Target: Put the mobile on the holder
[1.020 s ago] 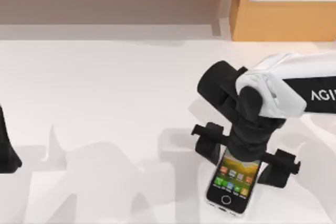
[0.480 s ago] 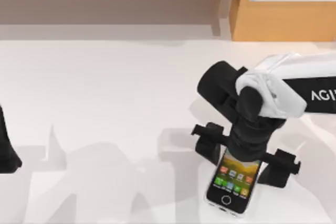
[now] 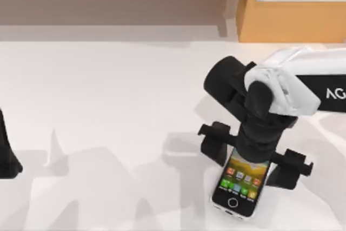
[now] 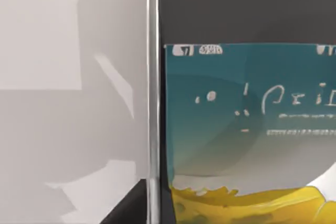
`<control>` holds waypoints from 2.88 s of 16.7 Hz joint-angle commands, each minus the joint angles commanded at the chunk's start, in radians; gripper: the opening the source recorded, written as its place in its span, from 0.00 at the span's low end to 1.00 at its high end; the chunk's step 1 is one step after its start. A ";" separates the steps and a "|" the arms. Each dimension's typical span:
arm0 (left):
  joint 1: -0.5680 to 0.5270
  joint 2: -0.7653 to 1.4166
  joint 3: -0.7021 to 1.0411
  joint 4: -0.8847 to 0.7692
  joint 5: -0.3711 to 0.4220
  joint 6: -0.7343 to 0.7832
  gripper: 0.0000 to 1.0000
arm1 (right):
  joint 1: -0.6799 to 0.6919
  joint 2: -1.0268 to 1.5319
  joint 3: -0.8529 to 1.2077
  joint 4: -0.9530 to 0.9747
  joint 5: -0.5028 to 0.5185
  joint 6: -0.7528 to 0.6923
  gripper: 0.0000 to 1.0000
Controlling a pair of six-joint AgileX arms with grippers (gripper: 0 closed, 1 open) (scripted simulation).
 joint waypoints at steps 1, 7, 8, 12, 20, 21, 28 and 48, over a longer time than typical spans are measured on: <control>0.000 0.000 0.000 0.000 0.000 0.000 1.00 | 0.000 -0.006 0.006 -0.010 0.000 -0.001 0.00; 0.000 0.000 0.000 0.000 0.000 0.000 1.00 | -0.004 -0.013 0.013 -0.007 -0.005 -0.005 0.00; 0.000 0.000 0.000 0.000 0.000 0.000 1.00 | -0.014 -0.029 0.023 -0.001 -0.015 -0.017 0.00; 0.000 0.000 0.000 0.000 0.000 0.000 1.00 | -0.106 -0.136 0.035 0.053 -0.099 -0.124 0.00; 0.000 0.000 0.000 0.000 0.000 0.000 1.00 | -0.475 -0.416 -0.092 0.232 -0.389 -0.552 0.00; 0.000 0.000 0.000 0.000 0.000 0.000 1.00 | -0.531 -0.449 -0.116 0.256 -0.429 -0.619 0.00; 0.000 0.000 0.000 0.000 0.000 0.000 1.00 | -0.930 -0.624 -0.283 0.421 -0.677 -1.119 0.00; 0.000 0.000 0.000 0.000 0.000 0.000 1.00 | -1.395 -0.727 -0.503 0.606 -0.904 -1.742 0.00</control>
